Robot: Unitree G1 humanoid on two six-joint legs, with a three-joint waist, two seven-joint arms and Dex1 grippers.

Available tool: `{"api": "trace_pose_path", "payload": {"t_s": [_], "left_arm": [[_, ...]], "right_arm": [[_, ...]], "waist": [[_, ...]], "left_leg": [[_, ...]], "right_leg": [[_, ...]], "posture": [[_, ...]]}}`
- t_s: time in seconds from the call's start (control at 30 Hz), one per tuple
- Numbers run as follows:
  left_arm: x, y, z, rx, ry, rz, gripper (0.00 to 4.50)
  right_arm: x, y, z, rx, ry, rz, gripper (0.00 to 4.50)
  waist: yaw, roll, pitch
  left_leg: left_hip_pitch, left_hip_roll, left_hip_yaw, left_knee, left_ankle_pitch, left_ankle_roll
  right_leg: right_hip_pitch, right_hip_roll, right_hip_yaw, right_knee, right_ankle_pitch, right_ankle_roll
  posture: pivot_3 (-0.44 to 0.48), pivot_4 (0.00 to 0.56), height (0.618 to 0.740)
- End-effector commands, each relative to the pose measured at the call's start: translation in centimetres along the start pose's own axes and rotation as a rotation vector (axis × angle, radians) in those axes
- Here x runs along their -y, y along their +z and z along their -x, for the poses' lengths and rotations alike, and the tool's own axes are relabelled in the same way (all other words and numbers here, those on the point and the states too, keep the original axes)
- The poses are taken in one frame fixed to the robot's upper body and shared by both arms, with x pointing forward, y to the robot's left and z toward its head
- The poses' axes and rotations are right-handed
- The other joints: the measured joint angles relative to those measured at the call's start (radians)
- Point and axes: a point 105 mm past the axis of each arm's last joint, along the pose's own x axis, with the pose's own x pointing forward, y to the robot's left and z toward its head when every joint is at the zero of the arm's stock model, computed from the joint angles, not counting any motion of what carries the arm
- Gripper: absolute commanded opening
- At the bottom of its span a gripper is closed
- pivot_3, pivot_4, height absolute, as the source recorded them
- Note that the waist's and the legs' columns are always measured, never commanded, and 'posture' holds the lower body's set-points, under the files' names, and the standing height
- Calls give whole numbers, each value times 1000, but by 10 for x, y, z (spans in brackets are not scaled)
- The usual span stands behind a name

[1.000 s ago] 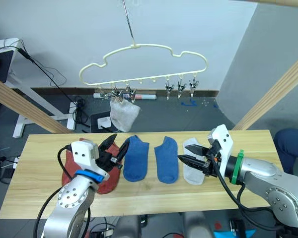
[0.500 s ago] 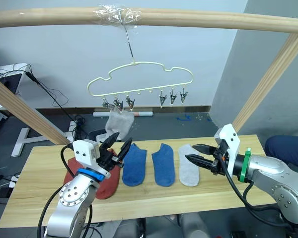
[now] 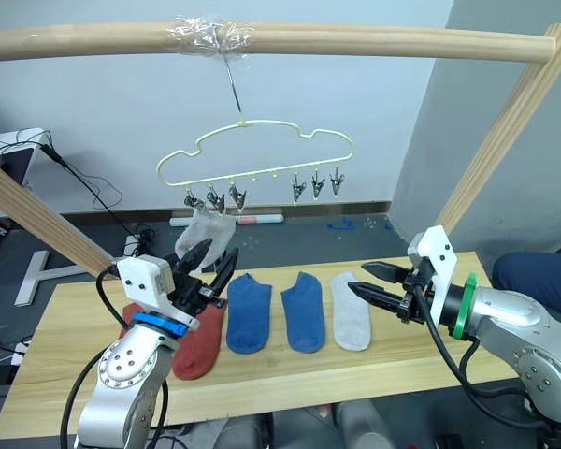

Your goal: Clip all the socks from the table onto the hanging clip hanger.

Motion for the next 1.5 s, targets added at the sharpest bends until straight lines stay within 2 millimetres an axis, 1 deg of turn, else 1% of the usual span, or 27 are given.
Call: {"api": "trace_pose_path", "payload": {"t_s": [0.03,0.17,0.2,0.3,0.4,0.53,0.6,0.63,0.7,0.73,0.77,0.83,0.87,0.93,1.0,1.07,1.2,1.3,1.5], "left_arm": [[-1,13,5,43,2,-4,1457],[-3,14,7,40,8,-3,198],[-4,14,8,38,10,0,40],[-3,11,7,-1,5,34,40],[-6,13,6,-1,24,33,40],[-5,15,4,-17,5,64,40],[-6,18,1,-17,6,62,415],[-5,20,-1,-15,5,58,614],[-8,25,-3,-5,25,53,1254],[-10,27,-4,0,37,53,1505],[-12,29,-5,4,45,52,1876],[-12,34,-10,22,50,55,2480],[-12,37,-12,28,53,57,2480],[-11,44,-19,44,53,74,2480],[-12,47,-23,51,62,85,2480],[-14,49,-26,55,74,95,2480],[-14,51,-32,57,91,97,2480],[-21,52,-36,52,158,108,2480],[-25,55,-38,54,203,92,2480]], "right_arm": [[-11,4,0,26,24,8,2243],[-11,1,1,17,16,-8,2243],[-11,0,1,15,15,-10,2243],[-12,3,-4,30,21,-9,2243],[-15,5,-5,35,34,-1,2243],[-18,14,-8,37,65,42,2243],[-20,23,-10,46,88,75,2243],[-21,26,-11,49,96,87,2243],[-23,31,-12,54,105,106,2243],[-25,34,-13,57,110,114,2243],[-26,36,-13,59,113,119,2243],[-26,41,-13,61,120,138,2243],[-26,43,-13,61,123,145,2243],[-29,54,-12,76,152,178,2243],[-34,63,-12,91,185,202,2243],[-37,68,-12,97,203,216,2243],[-39,72,-14,98,219,230,2243],[-41,75,-14,99,232,241,2243],[-44,77,-15,102,242,247,2243]], "waist": [[1,0,0],[4,0,0],[4,0,1],[3,0,1],[3,0,4],[3,0,13],[3,0,20],[3,0,28],[4,0,34],[4,1,38],[4,0,44],[5,1,53],[6,1,58],[7,1,66],[5,1,77],[5,0,81],[6,1,84],[7,1,84],[5,1,85]], "left_leg": [[0,0,0,0,0,0],[0,0,0,0,0,0],[0,0,0,0,0,0],[0,0,0,0,0,0],[0,0,0,0,0,0],[0,0,0,0,0,0],[0,0,0,0,0,0],[1,0,0,-1,0,0],[1,0,0,-1,0,0],[1,0,-1,-1,0,0],[1,0,-1,-1,0,0],[0,0,-1,-2,0,0],[-1,0,-1,-2,0,0],[-2,0,-1,-2,0,0],[-2,0,-1,-2,0,0],[-2,0,-1,-2,0,0],[-3,0,-2,-3,0,0],[-4,0,-1,-3,0,0],[-7,0,-1,-3,-1,0]], "right_leg": [[0,0,0,0,0,0],[0,0,0,0,0,-1],[0,0,0,0,0,-1],[0,0,0,0,0,-1],[0,0,0,0,-1,-1],[0,0,0,0,-1,-2],[0,0,0,0,-1,-2],[1,0,0,-1,-1,-2],[0,0,0,-1,-1,-2],[1,0,0,-1,-1,-2],[1,0,0,-1,-1,-2],[0,0,-1,-2,-1,-2],[0,0,-1,-2,-1,-2],[0,0,-1,-3,-1,-1],[0,0,0,-3,-1,-1],[-1,0,-1,-3,-1,-1],[-1,0,-2,-5,-1,-1],[-1,-1,-1,-6,-1,-1],[-1,-1,-1,-13,0,2]], "posture": [[-177,220,740],[-176,226,740],[-174,228,740],[-175,232,740],[-179,248,740],[-182,262,740],[-184,288,740],[-184,288,740],[-180,304,740],[-181,312,740],[-181,312,740],[-182,320,740],[-182,320,740],[-191,335,740],[-193,337,740],[-194,339,740],[-196,339,740],[-199,337,740],[-202,338,740]]}}
